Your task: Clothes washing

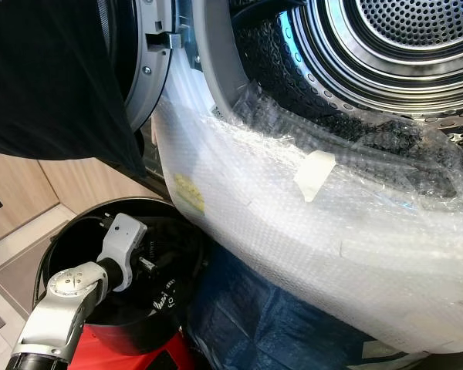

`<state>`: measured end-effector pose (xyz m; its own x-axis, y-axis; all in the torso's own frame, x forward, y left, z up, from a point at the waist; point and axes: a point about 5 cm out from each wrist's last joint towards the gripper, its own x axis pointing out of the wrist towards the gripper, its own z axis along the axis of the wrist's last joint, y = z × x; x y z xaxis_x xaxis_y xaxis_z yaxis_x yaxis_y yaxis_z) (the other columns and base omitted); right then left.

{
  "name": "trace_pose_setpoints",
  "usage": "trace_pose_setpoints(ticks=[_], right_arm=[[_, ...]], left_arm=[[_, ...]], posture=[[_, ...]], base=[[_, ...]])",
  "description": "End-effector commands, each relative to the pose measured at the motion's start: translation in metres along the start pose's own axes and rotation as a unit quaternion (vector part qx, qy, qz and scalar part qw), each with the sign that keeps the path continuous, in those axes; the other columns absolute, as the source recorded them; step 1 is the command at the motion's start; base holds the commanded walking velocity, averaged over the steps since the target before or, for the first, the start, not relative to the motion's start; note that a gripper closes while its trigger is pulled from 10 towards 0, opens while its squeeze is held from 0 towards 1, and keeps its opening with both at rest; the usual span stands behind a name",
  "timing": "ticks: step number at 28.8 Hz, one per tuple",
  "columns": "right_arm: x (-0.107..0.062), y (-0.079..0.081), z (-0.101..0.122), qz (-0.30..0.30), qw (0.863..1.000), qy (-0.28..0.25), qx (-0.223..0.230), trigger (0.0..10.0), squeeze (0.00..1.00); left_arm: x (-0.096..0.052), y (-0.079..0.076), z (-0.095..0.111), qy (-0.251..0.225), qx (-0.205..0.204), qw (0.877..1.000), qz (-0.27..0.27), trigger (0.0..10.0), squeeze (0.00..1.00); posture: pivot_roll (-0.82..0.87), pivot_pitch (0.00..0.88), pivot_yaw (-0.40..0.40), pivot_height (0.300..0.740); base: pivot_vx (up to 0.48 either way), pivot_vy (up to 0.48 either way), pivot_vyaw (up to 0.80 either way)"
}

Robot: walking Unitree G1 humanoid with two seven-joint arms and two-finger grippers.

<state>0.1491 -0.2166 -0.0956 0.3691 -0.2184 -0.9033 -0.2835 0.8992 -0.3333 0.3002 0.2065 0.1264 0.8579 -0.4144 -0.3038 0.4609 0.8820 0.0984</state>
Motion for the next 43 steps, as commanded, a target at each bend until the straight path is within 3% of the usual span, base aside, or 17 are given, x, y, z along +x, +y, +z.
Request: trace_pose_setpoints(ticks=[1, 4, 9, 15, 16, 17, 18, 24, 25, 27, 29, 37, 40, 43], right_arm=[[0.0, -0.001, -0.005, -0.001, 1.0, 0.006, -0.002, 10.0, 0.0], [0.0, -0.002, -0.006, -0.001, 1.0, 0.008, -0.002, 10.0, 0.0], [0.0, -0.003, -0.006, -0.002, 1.0, 0.008, -0.003, 10.0, 0.0], [0.0, -0.006, -0.006, -0.005, 1.0, 0.008, -0.005, 10.0, 0.0], [0.0, -0.006, -0.006, -0.005, 1.0, 0.008, -0.006, 10.0, 0.0], [0.0, -0.006, -0.006, -0.005, 1.0, 0.009, 0.0, 10.0, 0.0], [0.0, -0.006, -0.006, -0.006, 1.0, 0.009, 0.002, 10.0, 0.0], [0.0, -0.006, -0.007, -0.005, 1.0, 0.01, 0.001, 10.0, 0.0], [0.0, -0.006, -0.007, -0.005, 1.0, 0.01, 0.001, 10.0, 0.0], [0.0, -0.005, -0.007, -0.005, 1.0, 0.01, 0.0, 10.0, 0.0], [0.0, -0.005, -0.007, -0.004, 1.0, 0.01, 0.0, 10.0, 0.0], [0.0, -0.004, -0.004, -0.008, 1.0, 0.007, 0.019, 10.0, 0.0], [0.0, -0.005, -0.003, -0.007, 1.0, 0.005, 0.013, 10.0, 0.0], [0.0, -0.005, -0.003, -0.007, 1.0, 0.004, 0.012, 10.0, 0.0]], left_arm=[[-0.001, 0.002, -0.004, 0.016, -0.011, 1.0, 0.018, 10.0, 0.0], [-0.003, 0.01, -0.007, 0.026, -0.032, 0.997, 0.06, 10.0, 0.0], [-0.003, 0.006, -0.019, 0.045, -0.057, 0.996, 0.048, 10.0, 0.0], [-0.003, 0.007, -0.03, 0.059, -0.102, 0.99, 0.082, 10.0, 0.0], [-0.003, 0.007, -0.028, 0.051, -0.12, 0.988, 0.079, 10.0, 0.0], [-0.002, 0.007, -0.027, 0.028, -0.195, 0.977, 0.079, 10.0, 0.0], [-0.002, 0.007, -0.027, 0.023, -0.216, 0.973, 0.079, 10.0, 0.0], [-0.005, 0.008, -0.027, 0.024, -0.243, 0.965, 0.095, 10.0, 0.0], [-0.005, 0.008, -0.026, 0.022, -0.246, 0.964, 0.098, 9.1, 0.0], [-0.005, 0.011, -0.026, 0.021, -0.257, 0.96, 0.106, 0.4, 0.0], [-0.005, 0.012, -0.027, 0.026, -0.258, 0.959, 0.114, 0.0, 0.0], [-0.006, 0.012, -0.024, 0.029, -0.267, 0.956, 0.114, 0.0, 0.0], [-0.004, 0.011, -0.021, 0.036, -0.209, 0.969, 0.124, 0.0, 0.0], [-0.001, 0.008, -0.016, 0.017, -0.226, 0.968, 0.113, 0.0, 0.0]], posture=[[0.11, 0.101, -0.088, 0.74], [0.12, 0.101, -0.093, 0.74], [0.12, 0.101, -0.099, 0.74], [0.12, 0.1, -0.105, 0.74], [0.12, 0.1, -0.106, 0.74], [0.11, 0.1, -0.103, 0.74], [0.11, 0.1, -0.103, 0.74], [0.11, 0.101, -0.104, 0.74], [0.11, 0.101, -0.104, 0.74], [0.12, 0.101, -0.106, 0.74], [0.12, 0.101, -0.106, 0.74], [0.11, 0.095, -0.101, 0.74], [0.12, 0.092, -0.103, 0.74], [0.12, 0.092, -0.103, 0.74]], base=[[0.0, 0.0, 0.0], [0.0, 0.0, 0.0], [0.0, 0.0, 0.0], [0.0, 0.0, 0.0], [0.0, 0.0, 0.0], [0.0, 0.0, 0.0], [0.0, 0.0, 0.0], [0.0, 0.0, 0.0], [0.0, 0.0, 0.0], [0.0, 0.0, 0.0], [0.0, 0.0, 0.0], [0.0, 0.0, 0.0], [0.0, 0.0, 0.0], [0.0, 0.0, 0.0]])
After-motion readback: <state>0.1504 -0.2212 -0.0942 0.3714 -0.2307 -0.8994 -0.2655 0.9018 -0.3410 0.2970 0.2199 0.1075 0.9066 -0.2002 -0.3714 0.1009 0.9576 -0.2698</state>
